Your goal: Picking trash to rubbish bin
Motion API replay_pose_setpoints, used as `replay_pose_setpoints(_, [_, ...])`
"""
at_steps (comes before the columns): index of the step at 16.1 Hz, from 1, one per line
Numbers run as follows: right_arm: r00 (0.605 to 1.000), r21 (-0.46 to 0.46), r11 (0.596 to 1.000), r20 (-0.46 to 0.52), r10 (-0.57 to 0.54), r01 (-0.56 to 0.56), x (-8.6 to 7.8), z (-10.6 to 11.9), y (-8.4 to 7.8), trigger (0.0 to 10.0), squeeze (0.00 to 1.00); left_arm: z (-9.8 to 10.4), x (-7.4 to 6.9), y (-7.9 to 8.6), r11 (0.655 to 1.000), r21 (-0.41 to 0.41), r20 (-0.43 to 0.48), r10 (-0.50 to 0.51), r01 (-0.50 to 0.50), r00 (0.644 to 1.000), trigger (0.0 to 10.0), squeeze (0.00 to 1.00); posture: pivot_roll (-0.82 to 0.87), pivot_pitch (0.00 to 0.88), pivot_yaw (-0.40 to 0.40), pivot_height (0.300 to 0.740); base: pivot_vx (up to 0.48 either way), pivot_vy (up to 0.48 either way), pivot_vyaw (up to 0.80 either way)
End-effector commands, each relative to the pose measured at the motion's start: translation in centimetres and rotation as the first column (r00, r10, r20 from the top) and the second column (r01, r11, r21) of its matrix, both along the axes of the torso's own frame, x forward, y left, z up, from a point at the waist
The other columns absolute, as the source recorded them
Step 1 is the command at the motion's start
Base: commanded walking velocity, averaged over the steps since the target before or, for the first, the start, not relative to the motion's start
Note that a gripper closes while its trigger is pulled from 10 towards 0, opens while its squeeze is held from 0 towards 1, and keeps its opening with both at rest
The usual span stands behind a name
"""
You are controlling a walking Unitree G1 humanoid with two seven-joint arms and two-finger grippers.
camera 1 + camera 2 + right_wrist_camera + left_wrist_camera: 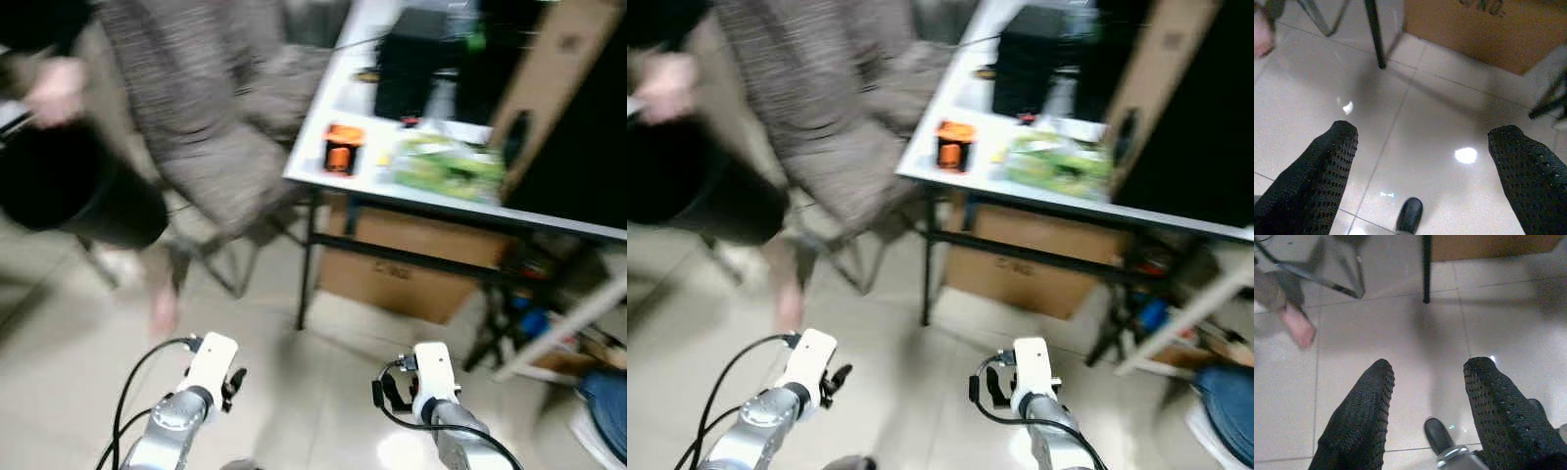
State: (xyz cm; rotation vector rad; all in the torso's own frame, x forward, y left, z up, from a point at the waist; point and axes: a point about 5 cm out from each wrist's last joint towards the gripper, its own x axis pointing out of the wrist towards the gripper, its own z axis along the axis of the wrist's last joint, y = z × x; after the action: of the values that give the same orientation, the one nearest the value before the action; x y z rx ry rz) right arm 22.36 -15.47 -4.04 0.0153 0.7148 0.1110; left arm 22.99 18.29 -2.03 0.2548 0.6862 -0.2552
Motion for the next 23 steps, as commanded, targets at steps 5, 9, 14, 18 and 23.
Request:
replay_pose_setpoints(5, [1.0,0.009,1.0,0.009,-0.021,0.021,-0.3,0.2,-0.1,10.0,0.0,1.7,0.9,0.4,1.0,0.004,0.104,0.019,-0.019,0.994,10.0,0.0,-0.06,0.055,-0.007,0.74,0.0,0.0,0.8])
replay_pose_setpoints(9, [1.0,0.017,1.0,-0.014,-0.013,0.014,-0.3,-0.1,0.0,10.0,0.0,0.2,-0.4,0.1,1.0,0.006,-0.004,0.003,-0.003,1.0,10.0,0.0,-0.07,0.057,0.012,0.74,0.0,0.0,0.8])
replay_pose_setpoints(14, [0.999,0.045,0.999,-0.048,0.025,-0.023,-0.3,-0.4,0.6,10.0,0.0,-0.8,-1.3,0.4,0.999,-0.035,-0.103,0.017,-0.021,0.995,10.0,0.0,-0.07,0.053,0.023,0.74,0.0,0.0,0.8])
replay_pose_setpoints(18, [0.994,0.088,0.993,-0.058,0.089,-0.083,-0.2,-0.3,1.4,10.0,0.0,-0.7,-1.4,0.6,1.0,-0.027,-0.08,0.006,-0.009,0.997,10.0,0.0,-0.07,0.036,0.021,0.74,0.0,0.0,0.8])
replay_pose_setpoints(23, [0.989,0.121,0.983,-0.035,0.144,-0.138,0.6,0.3,2.0,10.0,0.0,-0.3,-1.0,0.8,0.997,-0.033,-0.058,0.067,-0.069,0.996,10.0,0.0,-0.06,0.041,0.008,0.74,0.0,0.0,0.8])
